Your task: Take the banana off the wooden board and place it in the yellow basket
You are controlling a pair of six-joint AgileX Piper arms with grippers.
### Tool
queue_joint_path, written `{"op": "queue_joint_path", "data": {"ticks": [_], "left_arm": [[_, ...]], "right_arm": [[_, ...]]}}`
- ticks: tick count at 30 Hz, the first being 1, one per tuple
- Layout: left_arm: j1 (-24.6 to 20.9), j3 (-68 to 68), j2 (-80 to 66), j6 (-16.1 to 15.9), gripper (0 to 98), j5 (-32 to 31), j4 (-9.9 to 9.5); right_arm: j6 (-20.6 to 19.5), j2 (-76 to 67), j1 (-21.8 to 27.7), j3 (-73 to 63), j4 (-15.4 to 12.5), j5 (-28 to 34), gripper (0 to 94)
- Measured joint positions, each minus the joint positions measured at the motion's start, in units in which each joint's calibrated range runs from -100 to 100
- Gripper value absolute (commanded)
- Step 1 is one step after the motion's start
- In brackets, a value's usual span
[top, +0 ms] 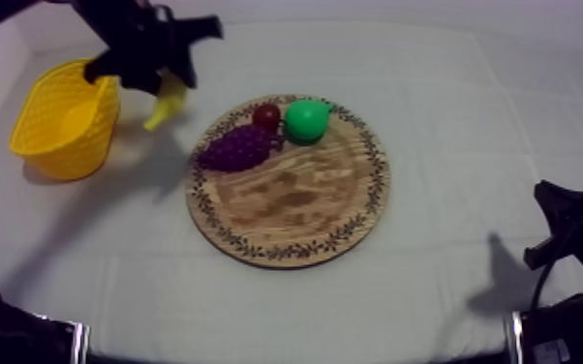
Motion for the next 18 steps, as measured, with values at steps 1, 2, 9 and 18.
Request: {"op": "queue_joint_path", "data": {"ticks": [1,2,9,18], "left_arm": [[-1.3,-0.2,-0.6,-0.3,32.5,0.6,-0.43],[-2.3,-0.4,-1.0,-0.7,32.4,1.1,-0.57],[-10.8,-1.2,-0.5,-3.2,32.2,1.4,-2.21],[-19.6,-1.6,5.1,-6.0,30.9,-1.2,-3.15]], "right_arm": [[0.0,0.0,0.0,0.0,0.0,0.0,0.5],[0.0,0.0,0.0,0.0,0.0,0.0,0.5],[0.0,0.0,0.0,0.0,0.0,0.0,0.5],[0.0,0.0,0.0,0.0,0.0,0.0,0.5]]}}
